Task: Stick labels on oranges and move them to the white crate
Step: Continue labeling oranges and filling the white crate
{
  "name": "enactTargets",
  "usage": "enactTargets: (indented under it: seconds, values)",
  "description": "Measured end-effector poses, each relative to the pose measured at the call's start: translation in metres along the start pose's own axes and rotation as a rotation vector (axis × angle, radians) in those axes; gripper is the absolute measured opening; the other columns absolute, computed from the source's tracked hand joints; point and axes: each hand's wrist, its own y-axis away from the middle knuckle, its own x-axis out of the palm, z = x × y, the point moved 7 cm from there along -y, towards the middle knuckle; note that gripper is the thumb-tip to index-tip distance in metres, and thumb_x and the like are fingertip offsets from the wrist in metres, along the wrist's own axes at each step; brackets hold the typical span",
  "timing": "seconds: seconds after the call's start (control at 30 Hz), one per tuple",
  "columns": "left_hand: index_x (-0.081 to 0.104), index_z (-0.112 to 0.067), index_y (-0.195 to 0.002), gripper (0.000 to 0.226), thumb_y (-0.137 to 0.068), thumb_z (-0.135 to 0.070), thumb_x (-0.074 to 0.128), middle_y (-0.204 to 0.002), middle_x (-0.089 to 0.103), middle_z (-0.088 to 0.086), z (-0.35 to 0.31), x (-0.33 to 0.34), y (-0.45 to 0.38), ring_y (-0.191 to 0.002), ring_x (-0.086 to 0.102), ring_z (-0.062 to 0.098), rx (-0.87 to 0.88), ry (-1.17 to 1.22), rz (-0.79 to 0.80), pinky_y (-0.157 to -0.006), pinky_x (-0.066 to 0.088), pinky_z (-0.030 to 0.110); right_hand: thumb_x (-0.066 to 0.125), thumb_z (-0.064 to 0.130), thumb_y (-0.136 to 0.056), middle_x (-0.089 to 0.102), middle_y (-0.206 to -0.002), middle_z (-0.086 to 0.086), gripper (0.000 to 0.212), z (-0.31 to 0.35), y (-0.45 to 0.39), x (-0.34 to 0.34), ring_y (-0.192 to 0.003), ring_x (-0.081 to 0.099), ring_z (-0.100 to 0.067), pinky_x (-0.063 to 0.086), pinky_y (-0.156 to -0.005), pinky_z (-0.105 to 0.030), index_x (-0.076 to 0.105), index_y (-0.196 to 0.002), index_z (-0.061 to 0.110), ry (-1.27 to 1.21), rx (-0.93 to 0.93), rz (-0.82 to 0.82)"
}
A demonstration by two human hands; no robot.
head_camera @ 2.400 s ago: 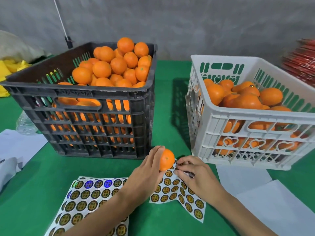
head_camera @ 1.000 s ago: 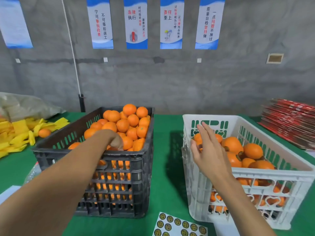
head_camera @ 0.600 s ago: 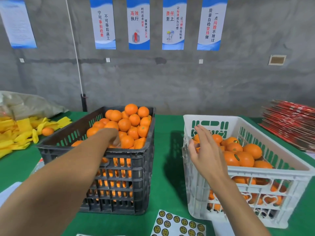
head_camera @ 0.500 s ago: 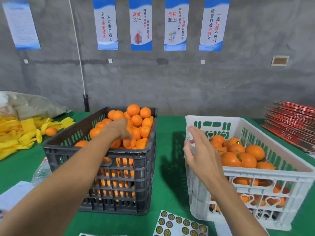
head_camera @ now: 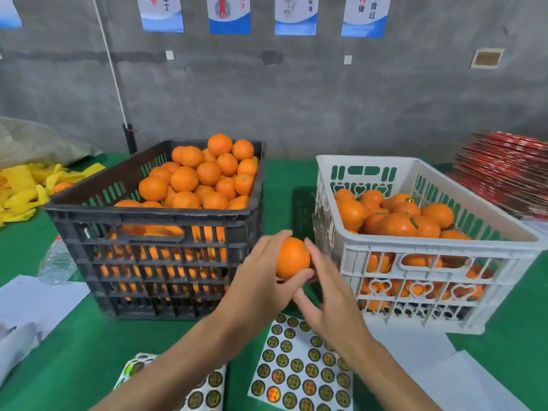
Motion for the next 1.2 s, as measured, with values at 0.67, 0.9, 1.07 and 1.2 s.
enactTargets:
  seconds: [0.67,0.9,1.07,1.2]
  values:
    - [0.016,-0.041,-0.15,0.067,-0.095,-0.066,0.045,-0.141,0.033,-0.018,0.109,0.088,0.065,-0.1,0.061,0.007,-0.057,-0.092,0.266,-0.084,0.047,0.021,0.071,0.043,-0.092,0.055,-0.111,0.007,0.042,-0.089,0.074,0.052,-0.105,0.053,-0.004,0.044,-0.096,-0.02,0.073,-0.118,0.01,0.084,0.316,0.444]
    - [0.017,-0.026,-0.156,0.069,-0.1,-0.055,0.046,-0.154,0.026,-0.007,0.102,0.089,0.067,-0.13,0.05,0.015,-0.011,-0.187,0.271,-0.101,0.046,0.023,0.065,0.058,-0.087,0.053,-0.104,0.012,0.053,-0.086,0.075,0.052,-0.095,0.051,0.001,0.042,-0.084,-0.012,0.075,-0.119,0.017,0.083,0.312,0.446]
    - [0.016,-0.022,-0.158,0.071,-0.1,-0.053,0.043,-0.158,0.021,-0.005,0.094,0.091,0.068,-0.142,0.036,0.012,0.003,-0.195,0.293,-0.112,0.039,0.025,0.068,0.042,-0.093,0.054,-0.096,0.01,0.032,-0.089,0.073,0.053,-0.086,0.053,-0.003,0.044,-0.078,-0.018,0.079,-0.106,0.015,0.08,0.315,0.408]
    - [0.017,-0.022,-0.158,0.068,-0.103,-0.047,0.048,-0.158,0.021,-0.006,0.093,0.09,0.069,-0.143,0.034,0.011,0.043,-0.2,0.302,-0.113,0.039,0.026,0.066,0.03,-0.098,0.053,-0.092,0.007,0.023,-0.082,0.073,0.054,-0.08,0.052,-0.007,0.045,-0.075,-0.025,0.077,-0.09,0.011,0.147,0.26,0.385]
